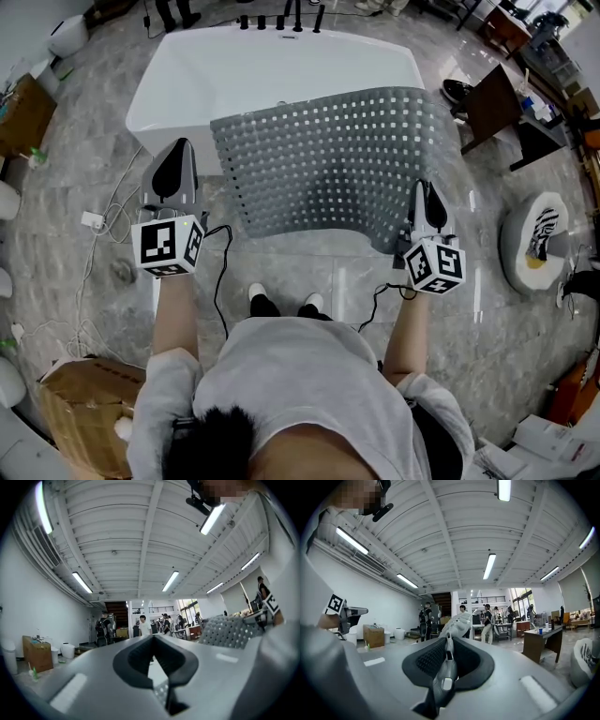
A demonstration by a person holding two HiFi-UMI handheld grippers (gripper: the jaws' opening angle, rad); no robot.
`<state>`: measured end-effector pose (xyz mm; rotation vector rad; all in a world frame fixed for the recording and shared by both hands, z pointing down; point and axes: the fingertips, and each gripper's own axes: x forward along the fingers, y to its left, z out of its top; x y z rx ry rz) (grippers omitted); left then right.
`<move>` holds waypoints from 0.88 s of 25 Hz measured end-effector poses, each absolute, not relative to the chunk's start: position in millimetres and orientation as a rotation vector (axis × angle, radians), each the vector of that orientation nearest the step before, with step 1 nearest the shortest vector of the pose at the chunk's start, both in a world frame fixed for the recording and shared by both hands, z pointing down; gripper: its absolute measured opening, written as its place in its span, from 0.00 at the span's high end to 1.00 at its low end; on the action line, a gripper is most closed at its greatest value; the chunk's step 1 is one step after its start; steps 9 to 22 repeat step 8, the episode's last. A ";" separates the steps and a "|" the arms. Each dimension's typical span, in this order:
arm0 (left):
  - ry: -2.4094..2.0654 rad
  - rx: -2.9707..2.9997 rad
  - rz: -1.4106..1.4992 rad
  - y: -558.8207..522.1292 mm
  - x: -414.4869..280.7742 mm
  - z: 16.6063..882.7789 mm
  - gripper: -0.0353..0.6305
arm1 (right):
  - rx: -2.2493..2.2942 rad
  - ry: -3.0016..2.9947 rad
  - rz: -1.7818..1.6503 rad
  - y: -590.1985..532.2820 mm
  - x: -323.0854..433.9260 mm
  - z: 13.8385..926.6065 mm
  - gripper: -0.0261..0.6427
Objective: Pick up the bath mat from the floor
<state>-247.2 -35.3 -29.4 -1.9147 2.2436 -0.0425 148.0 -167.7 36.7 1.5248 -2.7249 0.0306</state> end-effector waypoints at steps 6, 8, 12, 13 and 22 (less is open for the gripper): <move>2.256 -1.930 -0.066 -30.2 -250.0 -15.5 0.95 | 1.189 -2.641 -0.040 -137.8 72.0 93.3 0.90; 2.252 -1.946 -0.069 -31.9 -249.2 -11.0 0.95 | 1.162 -2.613 -0.051 -133.1 55.5 105.6 0.90; 2.252 -1.946 -0.069 -31.9 -249.2 -11.0 0.95 | 1.162 -2.613 -0.051 -133.1 55.5 105.6 0.90; 2.252 -1.946 -0.069 -31.9 -249.2 -11.0 0.95 | 1.162 -2.613 -0.051 -133.1 55.5 105.6 0.90; 2.252 -1.946 -0.069 -31.9 -249.2 -11.0 0.95 | 1.162 -2.613 -0.051 -133.1 55.5 105.6 0.90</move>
